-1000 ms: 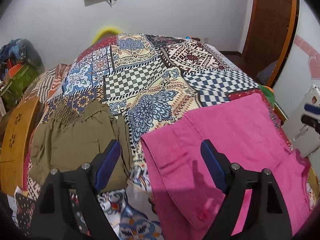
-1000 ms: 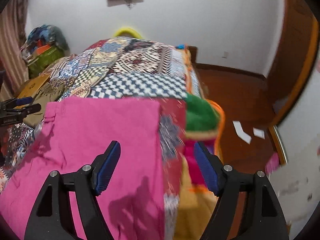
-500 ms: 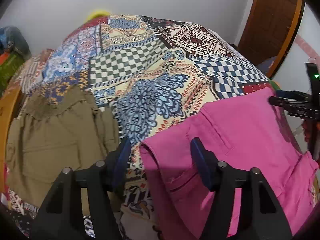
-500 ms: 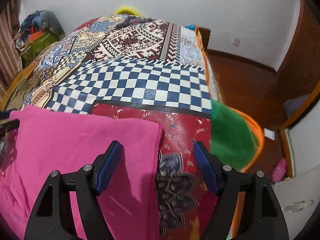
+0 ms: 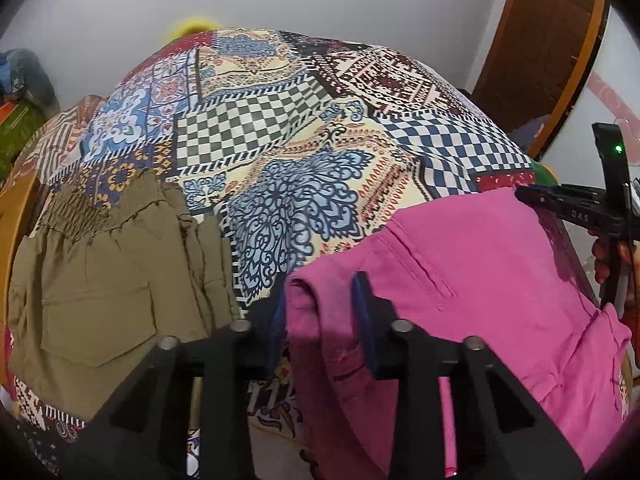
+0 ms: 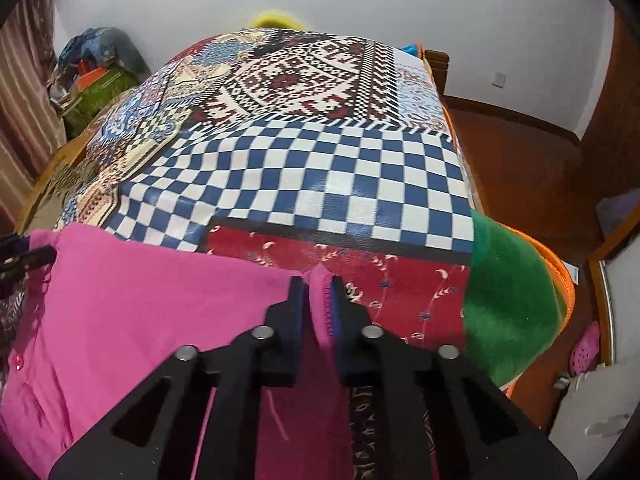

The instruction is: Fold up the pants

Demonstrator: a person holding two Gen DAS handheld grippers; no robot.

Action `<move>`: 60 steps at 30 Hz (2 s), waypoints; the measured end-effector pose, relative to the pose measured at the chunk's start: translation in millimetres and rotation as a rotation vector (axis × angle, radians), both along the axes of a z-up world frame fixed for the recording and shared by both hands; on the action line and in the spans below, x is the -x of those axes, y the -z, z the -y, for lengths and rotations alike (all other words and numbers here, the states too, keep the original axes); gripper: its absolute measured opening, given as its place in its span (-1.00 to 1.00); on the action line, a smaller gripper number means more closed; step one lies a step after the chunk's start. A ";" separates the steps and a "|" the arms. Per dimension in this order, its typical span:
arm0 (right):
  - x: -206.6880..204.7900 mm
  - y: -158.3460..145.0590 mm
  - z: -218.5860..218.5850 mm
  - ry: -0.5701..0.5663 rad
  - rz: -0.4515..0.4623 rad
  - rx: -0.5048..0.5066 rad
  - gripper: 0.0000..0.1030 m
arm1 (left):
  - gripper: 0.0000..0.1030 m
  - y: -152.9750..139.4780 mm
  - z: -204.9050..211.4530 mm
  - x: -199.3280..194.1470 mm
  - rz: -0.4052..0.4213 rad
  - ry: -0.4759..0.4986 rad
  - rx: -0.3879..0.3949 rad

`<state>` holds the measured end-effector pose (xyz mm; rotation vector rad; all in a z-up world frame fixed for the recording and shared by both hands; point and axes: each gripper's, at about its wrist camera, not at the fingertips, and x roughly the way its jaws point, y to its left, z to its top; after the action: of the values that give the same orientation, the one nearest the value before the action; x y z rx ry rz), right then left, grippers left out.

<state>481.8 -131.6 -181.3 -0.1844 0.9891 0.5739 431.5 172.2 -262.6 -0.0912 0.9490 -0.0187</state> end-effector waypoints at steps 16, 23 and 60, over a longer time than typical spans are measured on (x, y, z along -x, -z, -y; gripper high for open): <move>14.5 -74.5 -0.8 0.003 0.109 -0.149 -0.92 | -0.88 -61.1 -8.9 23.6 0.118 -0.007 0.031; 36.1 -124.0 -6.7 -0.020 0.187 -0.225 -0.92 | -0.88 -115.3 -18.6 45.6 0.215 -0.021 0.017; 210.1 -132.1 66.0 -0.004 0.120 -0.249 -0.92 | -0.88 -125.9 41.2 244.8 0.186 0.089 0.001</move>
<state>271.7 -197.6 -49.2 0.0008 0.7931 0.6757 186.7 131.0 -136.7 -0.0470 0.7669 -0.1076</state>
